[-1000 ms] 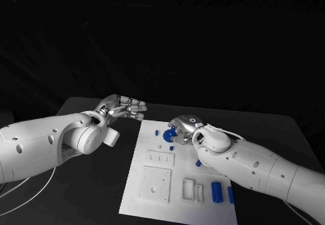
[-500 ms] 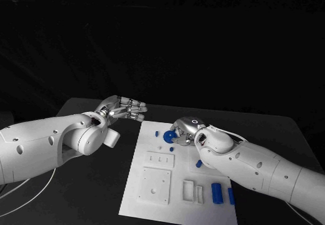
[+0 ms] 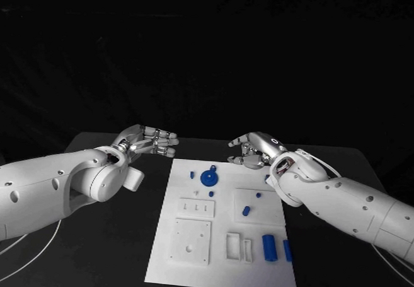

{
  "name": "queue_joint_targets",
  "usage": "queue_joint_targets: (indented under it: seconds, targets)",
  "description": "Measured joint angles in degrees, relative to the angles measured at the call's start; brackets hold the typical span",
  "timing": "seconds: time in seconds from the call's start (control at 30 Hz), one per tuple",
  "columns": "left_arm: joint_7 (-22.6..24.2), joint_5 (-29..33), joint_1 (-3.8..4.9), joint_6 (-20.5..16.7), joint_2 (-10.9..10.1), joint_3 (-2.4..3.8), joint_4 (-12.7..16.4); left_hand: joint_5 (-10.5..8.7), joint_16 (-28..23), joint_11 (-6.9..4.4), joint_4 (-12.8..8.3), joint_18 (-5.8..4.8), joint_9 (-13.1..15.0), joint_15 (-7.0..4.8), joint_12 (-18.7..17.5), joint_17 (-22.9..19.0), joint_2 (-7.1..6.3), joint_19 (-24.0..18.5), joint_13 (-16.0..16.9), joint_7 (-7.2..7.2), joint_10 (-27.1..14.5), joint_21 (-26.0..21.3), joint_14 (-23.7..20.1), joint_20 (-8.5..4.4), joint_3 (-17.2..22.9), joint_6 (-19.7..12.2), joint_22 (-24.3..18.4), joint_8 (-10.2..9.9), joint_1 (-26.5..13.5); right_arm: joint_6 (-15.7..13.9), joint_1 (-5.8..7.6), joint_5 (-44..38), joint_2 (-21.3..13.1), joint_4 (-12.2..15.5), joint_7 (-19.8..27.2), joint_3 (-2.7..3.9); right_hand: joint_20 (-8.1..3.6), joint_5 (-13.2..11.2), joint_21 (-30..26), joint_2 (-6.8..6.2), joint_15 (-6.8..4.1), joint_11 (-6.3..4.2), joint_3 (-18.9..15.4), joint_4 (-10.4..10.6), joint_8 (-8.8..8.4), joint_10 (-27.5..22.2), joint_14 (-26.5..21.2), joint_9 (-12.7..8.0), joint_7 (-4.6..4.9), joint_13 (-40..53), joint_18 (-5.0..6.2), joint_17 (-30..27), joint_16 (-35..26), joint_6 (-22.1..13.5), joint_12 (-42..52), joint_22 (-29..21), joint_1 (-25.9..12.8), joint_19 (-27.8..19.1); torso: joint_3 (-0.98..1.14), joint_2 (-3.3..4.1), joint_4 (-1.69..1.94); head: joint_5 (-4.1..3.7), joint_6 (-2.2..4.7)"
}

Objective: Assemble the parts on the task board

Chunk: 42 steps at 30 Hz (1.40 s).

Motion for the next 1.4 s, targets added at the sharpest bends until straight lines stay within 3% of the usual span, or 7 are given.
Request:
queue_joint_targets:
  seconds: [0.23, 0.43, 0.77, 0.97, 1.13, 1.33, 1.4]
  targets:
    - [0.5, 0.0, 0.00, 0.4, 0.0, -0.02, -0.8, 0.00, 0.0, -0.02, 0.0, 0.00, 0.0, 0.00, 0.0, 0.0, 0.24, 0.0, 0.0, 0.00, 0.7, 0.0, 0.0, 0.00, 0.0, 0.0, 0.0, 0.0, 0.2, 1.7, -0.02, 5.4, -3.8, -2.3, 3.6, 1.61, 0.00, 1.9, 0.0, 1.09, 0.00, 0.12, 1.3, -2.1, 0.00, -0.1, 0.0, 0.1, -0.25, -0.1, -0.01, 0.2, 0.0, 2.8, 0.0, 0.0, 1.1, 0.0, 0.49, -0.19, -0.85, -2.70, 0.23]
    - [1.4, 0.0, -0.01, 0.6, 0.1, -0.02, -1.2, 0.00, 0.0, -0.37, -0.1, -0.01, 0.0, 0.00, 0.0, 0.0, 0.30, 0.2, 0.0, -0.28, 2.9, 0.4, 0.4, -0.21, 0.5, 1.2, 0.1, 0.0, 0.3, 5.0, -0.05, 7.9, -5.2, -7.0, 6.7, 2.14, 0.00, 2.2, -0.3, 1.46, 0.00, -0.10, 0.9, -4.1, 0.00, -0.3, 0.0, 0.1, -0.16, -0.1, -0.01, 0.4, 0.0, 3.1, 0.0, 0.0, 1.0, 0.0, 0.97, -0.24, -1.44, -4.18, 0.42]
    - [2.6, 0.0, -0.17, 1.1, 0.1, -0.01, -1.7, 0.00, 0.0, -0.62, -0.4, 0.00, 0.0, 0.00, 0.0, 0.0, 0.57, 0.2, 0.0, -0.48, 3.7, 0.9, 0.4, -0.21, 1.5, 1.4, 0.3, 0.0, 0.0, 9.3, -0.99, 10.4, -5.0, -14.9, 9.3, 2.32, 0.00, 3.1, -1.1, 1.73, 0.00, -0.11, -1.0, -6.0, 0.00, -0.3, 0.0, 0.1, -0.17, -0.4, -0.01, 0.4, -0.5, 3.1, -0.5, 0.0, 0.9, 0.0, 1.52, -0.24, -1.64, -4.41, -0.18]
    - [2.9, 0.0, -0.49, 1.5, 0.1, -0.01, -2.0, 0.00, 0.0, -0.63, -0.4, 0.00, 0.0, 0.00, 0.0, 0.0, 0.57, 0.2, 0.0, -0.48, 3.7, 0.9, 0.4, -0.21, 1.5, 1.4, 0.3, 0.0, 0.0, 11.3, -2.18, 11.5, -4.5, -15.8, 10.4, 2.28, 0.00, 3.7, -1.6, 2.30, 0.00, 0.11, -4.1, -6.3, 0.00, -0.5, 0.0, 0.1, -0.16, -0.6, -0.01, 0.4, -0.5, 3.0, -0.5, 0.0, 1.1, 0.0, 1.98, -0.14, -1.42, -4.68, -0.49]
    - [3.0, 0.0, -0.64, 1.9, 0.2, -0.02, -2.3, 0.00, 0.0, -0.63, -0.4, -0.01, 0.0, 0.00, 0.0, 0.0, 0.57, 0.2, 0.0, -0.48, 3.7, 0.9, 0.4, -0.21, 1.5, 1.4, 0.3, 0.0, 0.0, 12.7, -2.80, 12.2, -4.2, -16.1, 11.0, 2.30, 0.00, 6.4, -1.8, 2.63, 0.00, 0.11, -4.4, -6.5, 0.00, -0.5, 0.0, 0.1, -0.16, -0.6, -0.01, 0.4, -0.7, 3.0, -0.5, 0.0, 1.2, 0.0, 2.36, 0.00, -1.18, -4.86, -0.59]
    - [2.9, 0.0, -0.72, 2.4, 0.1, -0.03, -2.4, 0.00, 0.0, -0.62, -0.4, 0.00, 0.0, 0.00, 0.0, 0.0, 0.57, 0.2, 0.0, -0.48, 3.7, 0.9, 0.4, -0.21, 1.5, 1.4, 0.3, 0.0, 0.0, 14.0, -3.64, 12.7, -3.9, -16.5, 11.5, 2.31, 0.00, 6.6, -2.0, 2.75, 0.00, 0.12, -4.6, -7.0, 0.00, -0.5, 0.0, 0.1, 0.02, -0.7, 0.00, 0.4, -0.7, 2.8, -0.7, 0.0, 1.1, 0.0, 2.67, 0.23, -1.08, -5.02, -0.52]
    - [2.9, 0.0, -0.73, 2.5, 0.1, -0.03, -2.4, 0.00, 0.0, -0.49, -0.5, 0.00, 0.0, 0.00, 0.0, 0.0, 0.57, 0.2, 0.0, -0.48, 3.6, 0.8, 0.4, -0.21, 1.6, 1.4, 0.3, 0.0, 0.0, 14.4, -3.92, 12.8, -3.9, -16.6, 11.5, 2.31, 0.00, 7.8, -2.0, 2.75, 0.00, 0.11, -4.6, -7.0, 0.00, -0.5, 0.0, 0.1, 0.01, -0.7, -0.01, 0.4, -0.7, 2.8, -0.7, 0.0, 1.1, 0.0, 2.71, 0.29, -1.08, -5.10, -0.55]
